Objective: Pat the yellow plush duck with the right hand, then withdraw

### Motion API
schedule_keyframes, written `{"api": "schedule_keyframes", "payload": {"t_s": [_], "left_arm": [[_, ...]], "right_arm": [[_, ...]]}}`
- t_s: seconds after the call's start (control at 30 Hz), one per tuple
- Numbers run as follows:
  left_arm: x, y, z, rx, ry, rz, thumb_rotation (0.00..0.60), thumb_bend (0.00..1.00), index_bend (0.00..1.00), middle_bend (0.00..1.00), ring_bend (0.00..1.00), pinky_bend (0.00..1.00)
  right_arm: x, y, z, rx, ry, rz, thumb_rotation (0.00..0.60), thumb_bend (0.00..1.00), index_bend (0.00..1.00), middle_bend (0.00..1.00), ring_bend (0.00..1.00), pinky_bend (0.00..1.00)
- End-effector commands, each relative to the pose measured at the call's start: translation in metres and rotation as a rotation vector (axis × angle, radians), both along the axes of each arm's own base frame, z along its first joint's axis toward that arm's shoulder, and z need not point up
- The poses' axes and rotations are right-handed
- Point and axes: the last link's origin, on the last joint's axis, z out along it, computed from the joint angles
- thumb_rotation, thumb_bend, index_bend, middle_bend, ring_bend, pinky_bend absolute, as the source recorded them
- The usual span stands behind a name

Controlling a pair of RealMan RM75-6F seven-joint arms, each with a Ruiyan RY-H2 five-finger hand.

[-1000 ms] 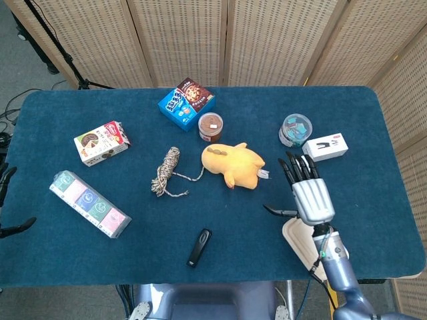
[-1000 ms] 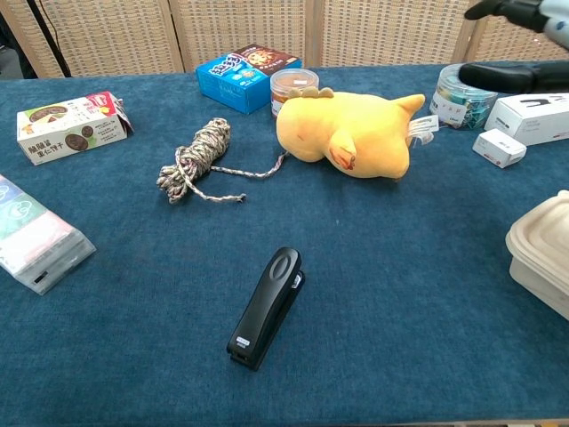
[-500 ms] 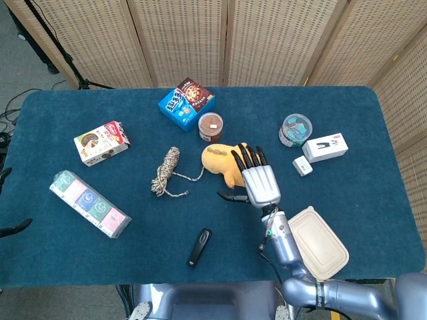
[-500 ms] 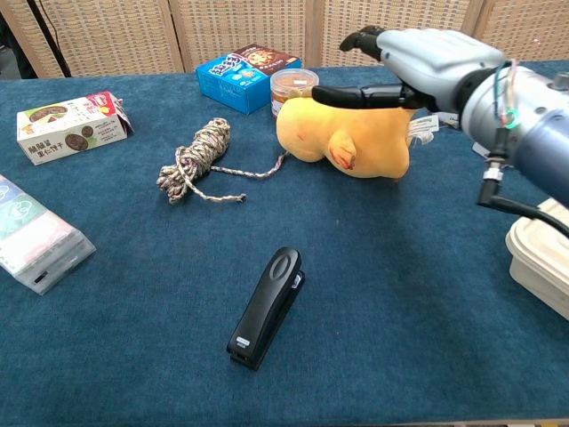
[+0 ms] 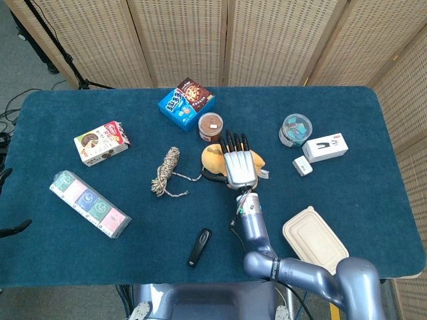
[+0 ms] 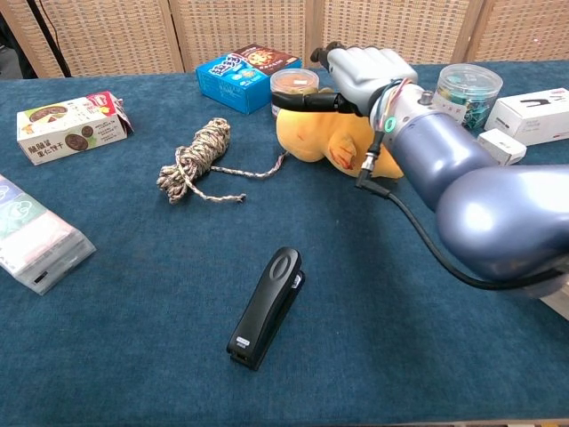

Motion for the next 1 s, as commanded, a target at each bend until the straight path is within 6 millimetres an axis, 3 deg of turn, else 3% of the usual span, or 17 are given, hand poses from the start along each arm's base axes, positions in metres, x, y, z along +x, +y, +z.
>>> {"api": "schedule_keyframes", "payload": {"t_s": [0.03,0.4,0.7,1.0], "left_arm": [[-0.001,0.001,0.0,-0.004,-0.002,0.004,0.6,0.0,0.0,0.0,0.0,0.0],[-0.002,0.003,0.001,-0.004,-0.008,0.013,0.6,0.0,0.0,0.0,0.0,0.0],[0.0,0.001,-0.002,-0.012,-0.002,0.007,0.6,0.0,0.0,0.0,0.0,0.0],[0.001,0.002,-0.003,-0.016,0.005,0.01,0.6,0.0,0.0,0.0,0.0,0.0]], "right_arm": [[0.015,-0.009,-0.021,0.023,-0.057,-0.036,0.0,0.0,0.04,0.0,0.0,0.0],[0.004,-0.017,-0.031,0.013,-0.08,-0.07,0.0,0.0,0.02,0.0,0.0,0.0],[-0.022,-0.026,-0.031,-0.036,-0.072,-0.094,0.0,0.0,0.02,0.0,0.0,0.0],[-0.054,-0.019,-0.026,-0.005,-0.131,-0.179,0.0,0.0,0.02,0.0,0.0,0.0]]}}
